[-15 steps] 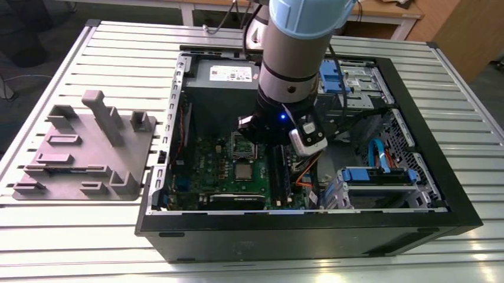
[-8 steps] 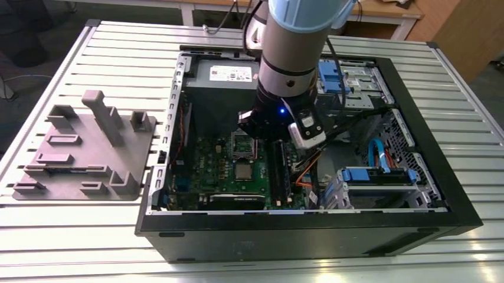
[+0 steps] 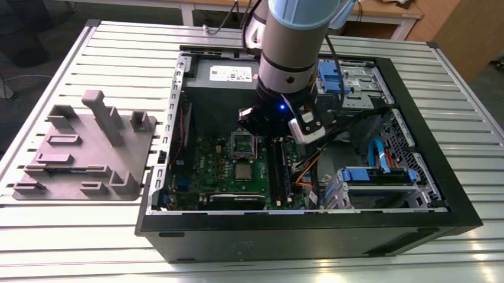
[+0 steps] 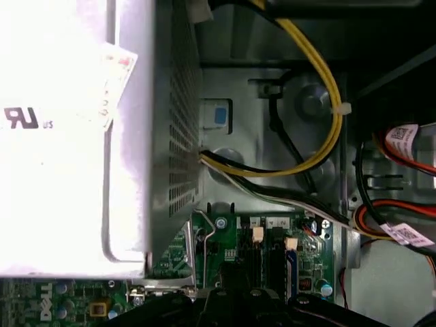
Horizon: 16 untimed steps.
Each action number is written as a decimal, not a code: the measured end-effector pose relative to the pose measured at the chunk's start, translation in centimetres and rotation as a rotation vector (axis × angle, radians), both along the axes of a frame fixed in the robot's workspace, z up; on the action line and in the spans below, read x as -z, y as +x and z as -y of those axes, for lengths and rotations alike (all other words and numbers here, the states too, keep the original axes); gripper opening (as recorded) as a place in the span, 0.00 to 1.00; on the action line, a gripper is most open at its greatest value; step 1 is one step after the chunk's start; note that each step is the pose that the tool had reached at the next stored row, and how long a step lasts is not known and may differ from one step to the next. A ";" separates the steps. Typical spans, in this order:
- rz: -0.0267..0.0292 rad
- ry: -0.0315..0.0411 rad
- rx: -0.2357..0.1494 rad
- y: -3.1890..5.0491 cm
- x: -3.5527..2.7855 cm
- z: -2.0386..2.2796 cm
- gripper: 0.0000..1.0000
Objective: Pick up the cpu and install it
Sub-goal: 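Close the cpu cover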
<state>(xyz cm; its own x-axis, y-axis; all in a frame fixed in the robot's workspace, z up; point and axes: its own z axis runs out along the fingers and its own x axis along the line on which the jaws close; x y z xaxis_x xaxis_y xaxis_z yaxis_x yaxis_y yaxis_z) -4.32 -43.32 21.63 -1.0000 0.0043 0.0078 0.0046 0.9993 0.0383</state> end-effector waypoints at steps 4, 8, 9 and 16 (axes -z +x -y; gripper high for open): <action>0.0016 -0.0002 -0.066 -0.01 0.21 0.00 0.11; 0.0024 -0.0001 -0.137 -0.01 0.37 0.00 0.11; 0.0024 -0.0001 -0.156 -0.01 0.40 0.00 0.11; 0.0042 0.0025 -0.211 -0.01 0.52 -0.37 0.11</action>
<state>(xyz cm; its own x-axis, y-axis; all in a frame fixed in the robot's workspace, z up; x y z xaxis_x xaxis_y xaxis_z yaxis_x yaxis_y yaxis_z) -4.32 -42.95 21.11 -0.9787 -0.2052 0.0034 -0.2049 0.9779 0.0404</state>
